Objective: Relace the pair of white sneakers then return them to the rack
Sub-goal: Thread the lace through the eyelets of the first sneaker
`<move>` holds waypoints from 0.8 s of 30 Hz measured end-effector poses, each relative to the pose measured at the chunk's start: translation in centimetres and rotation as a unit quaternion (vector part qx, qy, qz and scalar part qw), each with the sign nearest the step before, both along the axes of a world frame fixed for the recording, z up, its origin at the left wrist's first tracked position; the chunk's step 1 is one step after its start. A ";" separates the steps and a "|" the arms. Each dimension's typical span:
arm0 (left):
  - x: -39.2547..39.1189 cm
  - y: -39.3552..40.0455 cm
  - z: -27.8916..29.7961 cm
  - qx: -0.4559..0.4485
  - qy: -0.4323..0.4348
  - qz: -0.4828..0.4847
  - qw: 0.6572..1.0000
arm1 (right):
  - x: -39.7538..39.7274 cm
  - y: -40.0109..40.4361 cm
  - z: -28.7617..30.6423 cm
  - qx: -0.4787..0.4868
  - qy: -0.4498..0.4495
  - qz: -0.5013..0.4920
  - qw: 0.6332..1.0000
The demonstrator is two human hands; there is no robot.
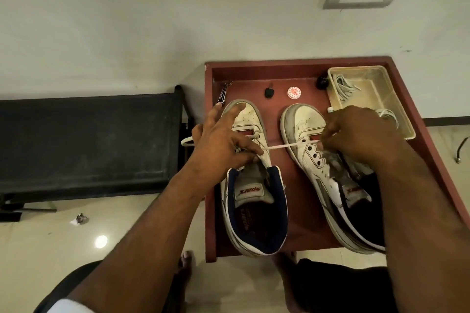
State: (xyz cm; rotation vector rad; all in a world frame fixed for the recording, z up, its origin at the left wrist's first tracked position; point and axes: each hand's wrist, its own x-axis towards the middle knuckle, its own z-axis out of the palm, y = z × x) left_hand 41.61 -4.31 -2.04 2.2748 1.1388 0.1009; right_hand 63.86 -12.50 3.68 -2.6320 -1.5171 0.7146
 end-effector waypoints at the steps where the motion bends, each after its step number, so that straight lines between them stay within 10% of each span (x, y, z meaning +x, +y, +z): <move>1: 0.0 0.0 0.0 -0.001 -0.002 0.001 1.000 | -0.9 0.4 -0.1 -0.005 -0.021 0.031 0.999; 5: -0.1 -0.1 -0.1 0.006 -0.017 0.007 1.000 | -5.5 2.1 -2.5 -0.003 0.021 0.158 0.987; 14: -0.3 0.0 -0.1 -0.005 -0.018 0.010 1.000 | 2.4 -0.3 -0.3 -0.013 0.020 0.029 0.999; 24: -0.4 -0.1 -0.3 0.008 -0.026 0.012 1.000 | -5.0 2.2 -3.8 0.023 0.021 0.166 0.986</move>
